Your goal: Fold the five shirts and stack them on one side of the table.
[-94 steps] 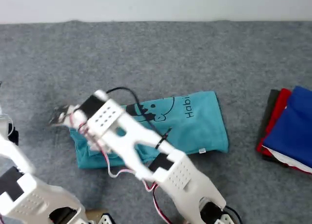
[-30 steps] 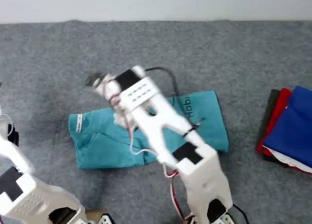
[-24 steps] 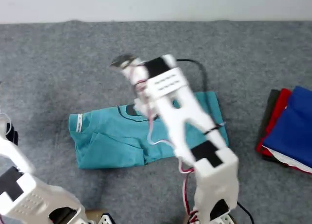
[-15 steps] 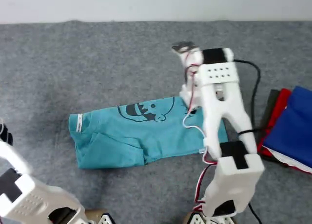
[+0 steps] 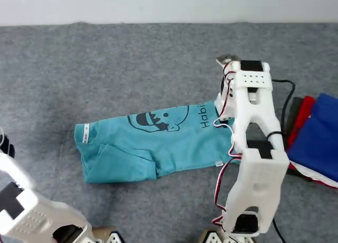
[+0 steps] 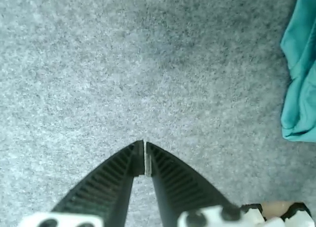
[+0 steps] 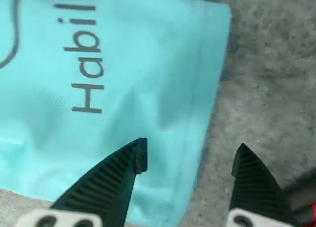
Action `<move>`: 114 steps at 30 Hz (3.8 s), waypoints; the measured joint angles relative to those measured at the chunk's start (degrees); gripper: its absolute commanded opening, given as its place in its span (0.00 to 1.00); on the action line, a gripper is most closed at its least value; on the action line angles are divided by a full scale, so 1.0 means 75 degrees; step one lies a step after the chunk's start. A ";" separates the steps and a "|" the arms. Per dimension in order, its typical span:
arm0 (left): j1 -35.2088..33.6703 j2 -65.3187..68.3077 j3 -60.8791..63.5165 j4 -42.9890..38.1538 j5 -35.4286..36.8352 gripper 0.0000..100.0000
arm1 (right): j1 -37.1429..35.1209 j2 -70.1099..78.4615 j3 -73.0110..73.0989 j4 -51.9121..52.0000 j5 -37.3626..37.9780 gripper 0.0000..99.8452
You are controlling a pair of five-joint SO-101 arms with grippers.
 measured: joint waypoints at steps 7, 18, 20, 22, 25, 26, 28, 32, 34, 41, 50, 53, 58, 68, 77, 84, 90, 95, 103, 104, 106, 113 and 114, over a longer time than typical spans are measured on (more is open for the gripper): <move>0.0059 0.0000 -0.0469 0.0000 0.0000 0.02 | -0.0469 0.0914 -0.0012 -0.0070 -0.0023 0.15; 0.0094 0.0000 -0.0539 0.0023 0.0000 0.02 | -0.0516 0.1242 -0.0152 -0.0176 -0.0645 0.10; 0.0094 0.0000 -0.0539 0.0023 0.0000 0.02 | -0.0504 0.1242 -0.0152 -0.0188 -0.0645 0.05; 0.0094 0.0000 -0.0539 0.0023 0.0000 0.02 | -0.0469 0.1242 -0.0152 -0.0211 -0.0645 0.04; 0.0094 0.0000 -0.0539 0.0023 0.0000 0.02 | -0.0293 0.1184 -0.0152 -0.0211 -0.0645 0.01; 0.0094 0.0000 -0.0539 0.0023 0.0000 0.02 | -0.0223 0.1055 -0.0047 -0.0246 -0.0645 0.01; 0.0094 0.0000 -0.0539 0.0023 0.0000 0.02 | -0.0141 0.0856 -0.0012 -0.0188 -0.0633 0.01; 0.0094 0.0000 -0.0539 0.0023 0.0000 0.02 | 0.0211 0.0340 -0.0012 0.0164 0.0012 0.01; 0.0094 0.0000 -0.0539 0.0023 0.0000 0.02 | 0.0492 0.0094 -0.0012 0.0328 0.0434 0.01; 0.0094 0.0000 -0.0539 0.0023 0.0000 0.02 | 0.1911 -0.0504 -0.0012 0.0434 0.1981 0.01; 0.0094 0.0000 -0.0539 0.0023 0.0000 0.02 | 0.1629 -0.0750 -0.0598 0.1301 0.2696 0.01; 0.0094 0.0000 -0.0539 0.0023 0.0000 0.02 | 0.1102 -0.0949 -0.0621 0.1301 0.2696 0.01; 0.0270 -0.0574 -0.0539 0.0023 0.0000 0.02 | 0.0152 -0.1301 -0.0621 0.1301 0.2438 0.01; 0.0797 -0.1594 -0.0539 0.0023 -0.0035 0.02 | -0.2297 -0.2673 -0.0621 0.1301 0.1641 0.01; 0.0797 -0.1618 0.0258 0.0047 -0.0035 0.02 | -0.4642 -0.2790 -0.0621 0.1231 0.1500 0.01; 0.0797 -0.1618 0.0645 -0.0082 -0.0012 0.02 | -0.5626 -0.1770 -0.0621 0.0738 0.1500 0.01; 0.0797 -0.1618 0.0645 -0.0176 -0.0012 0.02 | -0.5978 -0.1125 -0.0621 0.0012 0.1500 0.01; 0.0797 -0.1618 0.0645 -0.0211 -0.0012 0.02 | -0.6001 -0.0914 -0.0621 -0.0621 0.1500 0.01; 0.0797 -0.1618 0.0645 -0.0211 -0.0012 0.02 | -0.6001 -0.0914 -0.0621 -0.1371 0.1500 0.09; 0.0797 -0.1618 0.0645 -0.0211 -0.0012 0.02 | -0.6001 -0.0914 -0.0621 -0.1407 0.1500 0.13; 0.0797 -0.1618 0.0645 -0.0211 -0.0012 0.02 | -0.6072 -0.0914 -0.0621 -0.1407 0.1500 0.20; 0.0797 -0.1618 0.0645 -0.0211 -0.0012 0.02 | -0.6517 -0.0879 -0.1160 -0.0809 0.0914 0.28; 0.0797 -0.1618 0.0645 -0.0211 -0.0012 0.02 | -0.6529 -0.0879 -0.1430 -0.0621 0.0879 0.25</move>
